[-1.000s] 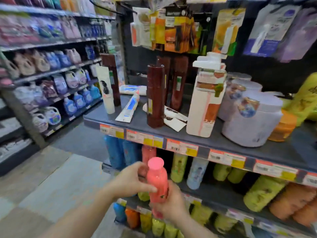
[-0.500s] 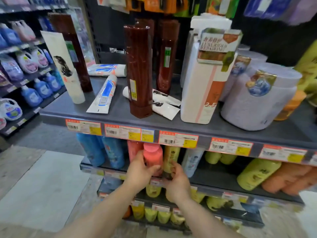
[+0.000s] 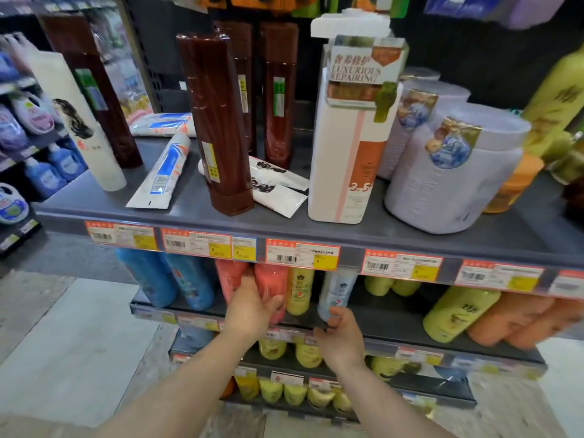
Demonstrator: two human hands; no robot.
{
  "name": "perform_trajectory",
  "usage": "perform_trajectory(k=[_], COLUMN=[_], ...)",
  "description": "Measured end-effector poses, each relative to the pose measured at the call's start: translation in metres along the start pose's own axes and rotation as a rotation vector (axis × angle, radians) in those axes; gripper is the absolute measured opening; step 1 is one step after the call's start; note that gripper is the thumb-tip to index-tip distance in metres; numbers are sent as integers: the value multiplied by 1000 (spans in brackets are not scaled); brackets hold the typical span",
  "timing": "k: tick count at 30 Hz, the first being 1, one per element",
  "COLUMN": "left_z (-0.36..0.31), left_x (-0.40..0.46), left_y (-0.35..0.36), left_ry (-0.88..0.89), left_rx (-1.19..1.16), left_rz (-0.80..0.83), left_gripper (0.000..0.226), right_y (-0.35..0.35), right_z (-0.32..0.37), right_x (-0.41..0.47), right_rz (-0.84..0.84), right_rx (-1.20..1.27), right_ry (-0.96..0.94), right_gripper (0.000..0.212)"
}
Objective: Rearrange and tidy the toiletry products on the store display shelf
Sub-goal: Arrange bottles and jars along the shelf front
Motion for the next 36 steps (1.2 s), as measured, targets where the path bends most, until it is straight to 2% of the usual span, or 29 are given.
perform_trajectory(k=[9, 11, 15, 20, 24, 27, 32, 34, 36], left_z=[10, 16, 23, 34, 46, 58, 89, 93, 93], left_x=[-10, -10, -10, -8, -10, -12, -3, 5, 14], left_y=[-3, -3, -1, 1, -1, -7, -21, -19, -13], left_ry=[29, 32, 27, 45, 48, -32, -227, -249, -226], left_rx=[-6, -13, -56, -69, -70, -87, -69, -38, -56], left_rz=[-147, -135, -84, -68, -40, -54, -185, -161, -99], left_gripper=[34, 33, 28, 28, 25, 23, 38, 56, 56], right_y=[24, 32, 45, 59, 66, 64, 70, 74, 77], right_z=[15, 16, 20, 26, 29, 28, 29, 29, 28], right_x=[-9, -11, -16, -20, -28, -28, -27, -27, -27], right_rz=[194, 257, 350, 400, 391, 368, 359, 346, 315], right_rx=[-39, -45, -80, -23, -5, 20, 31, 9, 11], right_ry=[-146, -149, -183, -217, -200, -179, -133, -147, -146], right_gripper=[41, 45, 68, 63, 72, 66, 44, 41, 38])
Point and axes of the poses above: each hand's wrist, its own x-axis towards the middle knuckle, its own y-axis out of the palm, z = x × y, the point moved 3 cm from there along x, towards the middle knuckle, and after that the axes turned 13 degrees about -z, right-handed, at the moved point
